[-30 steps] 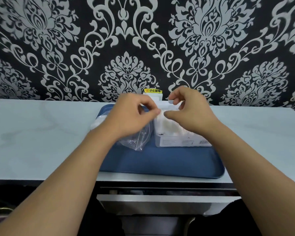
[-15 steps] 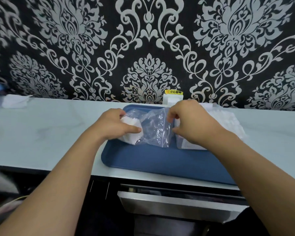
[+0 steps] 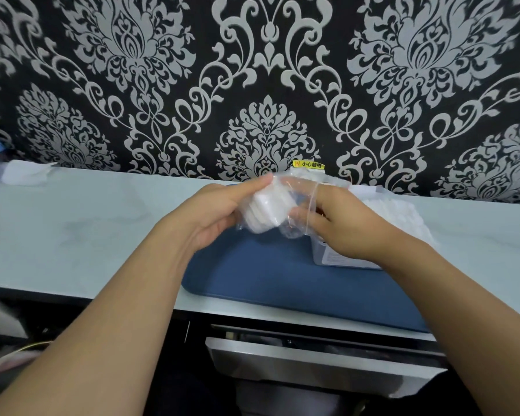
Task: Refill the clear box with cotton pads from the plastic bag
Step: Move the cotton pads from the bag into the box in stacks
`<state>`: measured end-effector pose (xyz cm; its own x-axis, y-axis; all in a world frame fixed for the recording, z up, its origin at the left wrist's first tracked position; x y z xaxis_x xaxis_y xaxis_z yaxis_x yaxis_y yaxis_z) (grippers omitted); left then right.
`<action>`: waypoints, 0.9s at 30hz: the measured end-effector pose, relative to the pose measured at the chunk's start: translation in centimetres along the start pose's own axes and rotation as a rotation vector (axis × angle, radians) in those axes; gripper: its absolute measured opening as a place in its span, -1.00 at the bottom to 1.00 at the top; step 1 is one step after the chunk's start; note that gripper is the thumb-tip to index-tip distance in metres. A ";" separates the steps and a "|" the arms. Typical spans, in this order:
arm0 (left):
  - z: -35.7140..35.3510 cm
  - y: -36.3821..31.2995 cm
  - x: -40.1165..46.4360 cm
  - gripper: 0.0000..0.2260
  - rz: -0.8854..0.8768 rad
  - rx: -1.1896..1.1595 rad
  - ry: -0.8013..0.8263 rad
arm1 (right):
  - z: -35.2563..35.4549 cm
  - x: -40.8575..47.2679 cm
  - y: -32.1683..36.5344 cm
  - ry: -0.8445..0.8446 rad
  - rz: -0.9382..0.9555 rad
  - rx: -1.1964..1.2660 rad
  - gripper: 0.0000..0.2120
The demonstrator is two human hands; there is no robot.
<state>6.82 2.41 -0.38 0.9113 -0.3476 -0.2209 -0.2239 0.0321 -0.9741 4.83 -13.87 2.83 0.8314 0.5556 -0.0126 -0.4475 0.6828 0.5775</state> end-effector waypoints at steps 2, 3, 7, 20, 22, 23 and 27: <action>-0.4 -0.3 0.1 -0.54 -0.026 -0.046 0.017 | -0.6 -0.2 0.3 0.078 0.041 0.203 -0.74; -0.7 -0.3 0.2 -0.51 -0.021 -0.068 0.031 | -0.7 -0.3 0.5 0.095 0.075 0.364 -0.61; -2.1 0.6 0.2 -0.52 0.059 -0.106 0.108 | -0.6 -0.1 0.7 0.126 0.164 0.765 -0.67; -3.2 0.3 1.2 -0.73 0.023 -0.043 0.056 | 1.8 -1.2 0.4 -0.099 0.165 0.422 -0.63; -3.3 0.4 1.3 -0.75 0.030 -0.050 0.045 | 2.2 -1.3 0.6 -0.145 0.163 0.372 -0.67; -3.2 0.6 1.4 -0.76 0.033 -0.047 0.032 | 2.4 -1.3 0.5 -0.170 0.164 0.322 -0.69; -2.6 0.8 1.7 -0.79 0.023 -0.027 -0.006 | 2.5 -1.5 0.5 -0.168 0.163 0.265 -0.70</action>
<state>7.31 -0.61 -1.37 0.9077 -0.3417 -0.2437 -0.2542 0.0145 -0.9670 4.16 -15.60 5.21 0.8082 0.5467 0.2188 -0.4964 0.4326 0.7526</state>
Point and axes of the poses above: each hand's wrist, its own x-axis towards the middle knuckle, its own z-axis out of the back of the hand, y = z × x, the point moved 9 cm from there along x, towards the middle knuckle, and after that the axes turned 14 degrees about y, right-handed, at the moved point
